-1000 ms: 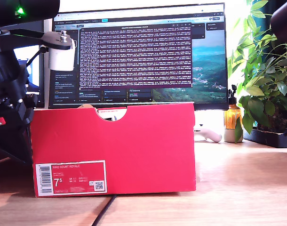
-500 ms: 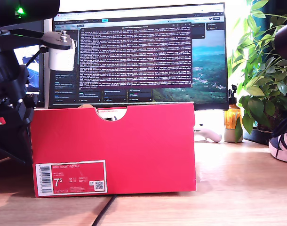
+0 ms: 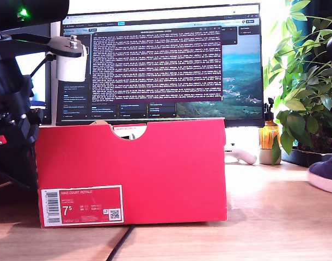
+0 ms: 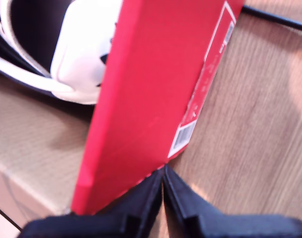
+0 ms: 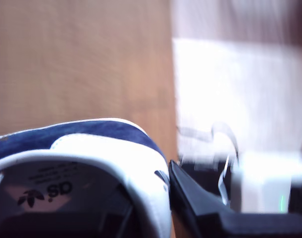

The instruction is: Pack the blue shoes by picking the first shoe and placing it inside the red shoebox, left side, then picking and rotating the second shoe and placing it in the shoebox

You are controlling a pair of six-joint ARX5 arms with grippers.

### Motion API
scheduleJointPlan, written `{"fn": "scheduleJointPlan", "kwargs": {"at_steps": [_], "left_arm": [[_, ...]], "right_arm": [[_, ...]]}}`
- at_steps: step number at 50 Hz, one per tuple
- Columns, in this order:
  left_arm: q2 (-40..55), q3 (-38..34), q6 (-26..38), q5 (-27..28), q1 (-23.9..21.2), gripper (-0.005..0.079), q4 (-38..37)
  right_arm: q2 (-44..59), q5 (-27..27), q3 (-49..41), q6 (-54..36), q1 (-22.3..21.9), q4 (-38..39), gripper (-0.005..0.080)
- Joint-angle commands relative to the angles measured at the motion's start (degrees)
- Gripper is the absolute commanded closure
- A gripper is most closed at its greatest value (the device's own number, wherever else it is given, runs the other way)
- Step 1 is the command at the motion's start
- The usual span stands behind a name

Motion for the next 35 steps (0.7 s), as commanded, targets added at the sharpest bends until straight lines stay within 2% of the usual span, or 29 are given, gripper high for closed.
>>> {"fn": "scheduleJointPlan", "kwargs": {"at_steps": [1,2,3,9,18,25,30,33,35], "left_arm": [[0.6,0.1,-0.4,1.2,-0.2,0.0761,0.5],[0.6,0.1,-0.4,1.2,-0.2,0.0761,0.6],[0.6,0.1,-0.4,1.2,-0.2,0.0761,0.6],[0.6,0.1,-0.4,1.2,-0.2,0.0761,0.6],[0.6,0.1,-0.4,1.2,-0.2,0.0761,0.5],[0.6,0.1,-0.4,1.2,-0.2,0.0761,0.6],[0.6,0.1,-0.4,1.2,-0.2,0.0761,0.6],[0.6,0.1,-0.4,1.2,-0.2,0.0761,0.6],[0.6,0.1,-0.4,1.2,-0.2,0.0761,0.5]], "right_arm": [[-0.3,2.9,4.6,-8.2,0.0,0.7,0.0764],[-0.3,3.8,5.3,-13.8,0.0,0.7,0.0764],[-0.3,4.4,6.1,-14.9,0.0,0.7,0.0764],[-0.3,5.8,11.1,-36.8,0.0,0.7,0.0764],[-0.3,4.8,18.0,-61.0,0.0,0.8,0.0764],[-0.3,5.1,23.7,-73.5,0.0,2.5,0.0764],[-0.3,4.9,28.2,-78.7,0.0,5.5,0.0764],[-0.3,2.1,30.5,-83.3,0.0,8.8,0.0764],[-0.3,-2.5,31.8,-86.1,0.0,11.2,0.0764]]}}
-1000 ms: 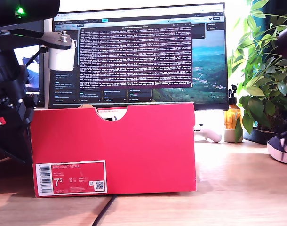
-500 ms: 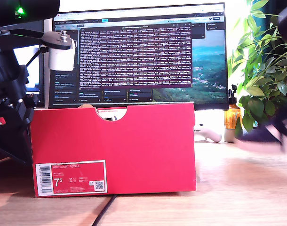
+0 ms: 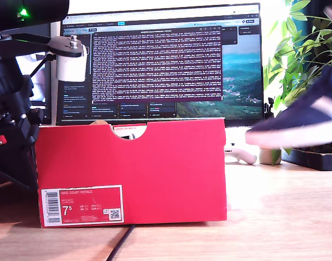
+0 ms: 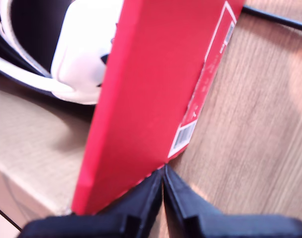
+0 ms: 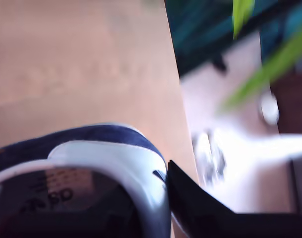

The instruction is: Pack the blue shoes by picking the first shoe and placing it inside the red shoebox, left side, then picking and rotating the second shoe and placing it in the shoebox

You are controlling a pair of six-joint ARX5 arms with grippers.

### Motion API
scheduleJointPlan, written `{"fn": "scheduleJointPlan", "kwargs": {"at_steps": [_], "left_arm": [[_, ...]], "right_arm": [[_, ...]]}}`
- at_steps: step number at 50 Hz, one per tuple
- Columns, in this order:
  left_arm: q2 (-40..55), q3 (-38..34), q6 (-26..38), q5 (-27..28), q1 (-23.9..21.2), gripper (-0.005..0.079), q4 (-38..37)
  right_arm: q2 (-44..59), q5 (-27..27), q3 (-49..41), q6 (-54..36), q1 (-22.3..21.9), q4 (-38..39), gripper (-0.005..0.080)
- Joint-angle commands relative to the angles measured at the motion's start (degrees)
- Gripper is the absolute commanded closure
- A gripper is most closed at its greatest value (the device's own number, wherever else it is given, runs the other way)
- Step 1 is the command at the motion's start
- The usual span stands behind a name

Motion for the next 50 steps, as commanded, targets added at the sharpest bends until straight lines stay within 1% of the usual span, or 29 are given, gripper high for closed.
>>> {"fn": "scheduleJointPlan", "kwargs": {"at_steps": [1,7,8,10,14,19,26,29,34,50], "left_arm": [[0.6,0.1,-0.4,1.2,-0.2,0.0761,0.5],[0.6,0.1,-0.4,1.2,-0.2,0.0761,0.6],[0.6,0.1,-0.4,1.2,-0.2,0.0761,0.6],[0.6,0.1,-0.4,1.2,-0.2,0.0761,0.5],[0.6,0.1,-0.4,1.2,-0.2,0.0761,0.5],[0.6,0.1,-0.4,1.5,-0.2,0.0761,0.6],[0.6,0.1,-0.4,2.3,-0.2,0.0761,0.5],[0.6,0.1,-0.4,2.4,-0.2,0.0761,0.6],[0.6,0.1,-0.4,2.4,-0.2,0.0761,0.6],[0.6,0.1,-0.4,3.3,-0.2,0.0761,0.6]], "right_arm": [[-0.3,-6.3,3.6,-6.8,0.2,4.4,0.0764],[-0.3,-15.5,5.8,-16.1,0.6,11.6,0.0764],[-0.3,-17.1,6.0,-16.1,0.8,12.8,0.0764],[-0.3,-20.3,6.1,-22.3,1.3,14.8,0.0764],[-0.3,-26.5,6.2,-29.0,2.4,17.9,0.0764],[-0.3,-33.8,6.2,-33.5,3.4,21.9,0.0764],[-0.3,-41.0,6.2,-38.0,5.2,28.3,0.0764],[-0.2,-43.2,6.2,-38.3,6.2,30.5,0.0764],[0.4,-45.3,6.2,-39.8,7.5,33.4,0.0764],[4.3,-46.1,6.2,-42.6,11.4,36.5,0.0764]]}}
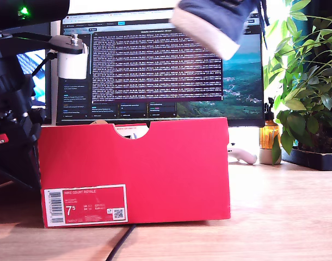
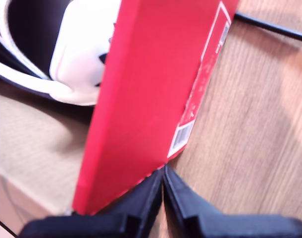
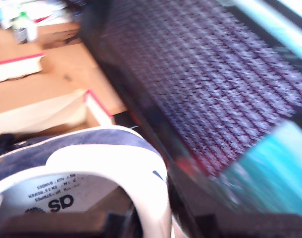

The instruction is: Pack the blue shoes by picking the first shoe and placing it inside the red shoebox, left side, then picking and rotating the second shoe and placing it in the shoebox

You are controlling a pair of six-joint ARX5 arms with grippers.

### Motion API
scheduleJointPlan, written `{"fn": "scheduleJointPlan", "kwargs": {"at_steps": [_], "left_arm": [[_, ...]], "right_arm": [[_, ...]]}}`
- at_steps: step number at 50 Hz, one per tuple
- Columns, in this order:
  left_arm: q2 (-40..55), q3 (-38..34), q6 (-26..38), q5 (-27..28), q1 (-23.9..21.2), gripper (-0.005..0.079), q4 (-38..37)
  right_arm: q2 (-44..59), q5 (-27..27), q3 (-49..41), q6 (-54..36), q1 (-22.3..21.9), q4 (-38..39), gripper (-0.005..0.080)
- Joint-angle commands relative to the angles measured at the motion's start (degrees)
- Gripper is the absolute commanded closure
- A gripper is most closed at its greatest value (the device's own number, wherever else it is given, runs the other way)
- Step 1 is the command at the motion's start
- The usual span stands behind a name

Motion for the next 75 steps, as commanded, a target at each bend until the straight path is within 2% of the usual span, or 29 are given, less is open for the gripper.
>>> {"fn": "scheduleJointPlan", "kwargs": {"at_steps": [1,29,41,59,67,75], "left_arm": [[0.6,-0.1,-0.4,1.8,-0.3,0.0761,0.5],[0.6,-0.1,0.3,2.1,-0.3,0.0761,0.0],[0.6,-0.1,3.1,2.0,-0.3,0.0761,-2.6],[0.6,-0.1,3.1,2.0,-0.3,0.0761,-2.6],[0.6,-0.1,3.1,2.0,-0.3,0.0761,-2.6],[0.6,-0.1,3.1,2.0,-0.3,0.0761,-2.6]], "right_arm": [[1.3,-0.6,0.9,0.3,0.9,1.9,0.0764],[10.7,0.1,0.9,0.2,6.4,7.5,0.0764],[14.5,0.1,0.9,-0.3,6.4,8.9,0.0764],[19.9,0.0,0.9,-5.3,6.4,12.1,0.0764],[21.4,0.1,0.9,-6.7,6.4,16.0,0.0764],[21.7,0.1,0.9,-9.2,6.3,13.4,0.0764]]}}
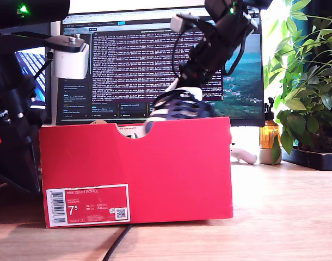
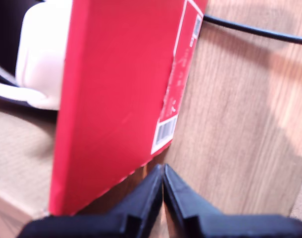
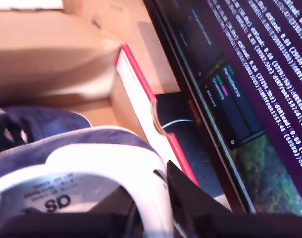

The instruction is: Pack the blue shoes by picking the first shoe and placing it inside the red shoebox, left side, then picking and rotating the second shoe and placing it in the shoebox

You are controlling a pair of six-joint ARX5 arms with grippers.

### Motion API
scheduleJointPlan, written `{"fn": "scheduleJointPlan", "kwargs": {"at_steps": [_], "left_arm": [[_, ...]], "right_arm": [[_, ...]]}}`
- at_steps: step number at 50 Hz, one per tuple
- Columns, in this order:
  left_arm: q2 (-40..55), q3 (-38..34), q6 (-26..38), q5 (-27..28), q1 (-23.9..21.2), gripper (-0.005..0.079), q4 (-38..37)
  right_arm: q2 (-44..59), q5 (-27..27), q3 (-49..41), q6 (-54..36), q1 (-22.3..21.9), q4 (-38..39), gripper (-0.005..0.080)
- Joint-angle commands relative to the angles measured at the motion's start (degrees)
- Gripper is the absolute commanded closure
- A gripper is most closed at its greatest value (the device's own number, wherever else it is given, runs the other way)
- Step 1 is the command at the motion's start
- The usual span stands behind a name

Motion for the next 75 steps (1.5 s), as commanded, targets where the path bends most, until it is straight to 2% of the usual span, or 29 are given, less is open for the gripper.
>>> {"fn": "scheduleJointPlan", "kwargs": {"at_steps": [1,13,28,39,43,49,53,65,75], "left_arm": [[0.6,-0.5,0.1,0.5,-0.2,0.0761,-0.3],[0.6,-0.5,0.1,0.5,-0.2,0.0761,-0.2],[0.6,-0.5,0.0,0.5,-0.2,0.0761,-0.3],[0.6,-0.5,0.0,0.5,-0.2,0.0761,-0.2],[0.6,-0.5,0.0,0.5,-0.2,0.0761,-0.2],[0.6,-0.5,0.0,0.5,-0.2,0.0761,-0.2],[0.6,-0.5,-0.1,0.5,-0.2,0.0761,-0.2],[0.6,-0.5,-1.4,0.7,-0.2,0.0761,-0.2],[0.6,-0.5,-1.5,0.7,-0.1,0.0761,-0.1]], "right_arm": [[-0.2,-0.6,0.9,0.3,0.3,-0.4,0.0764],[2.6,1.8,0.9,-2.3,0.7,-8.2,0.0764],[5.1,5.3,0.9,-2.2,2.3,-8.4,0.0764],[6.8,5.7,0.9,-2.0,3.7,-8.0,0.0763],[7.2,7.1,0.9,-2.1,4.3,-8.2,0.0718],[7.6,9.6,0.9,-2.1,5.2,-6.9,0.0542],[7.6,11.4,0.9,-2.0,5.5,-5.5,0.0475],[7.6,18.1,2.7,-1.6,6.4,-3.2,0.0461],[7.6,23.3,9.4,-0.3,7.6,-10.6,0.0461]]}}
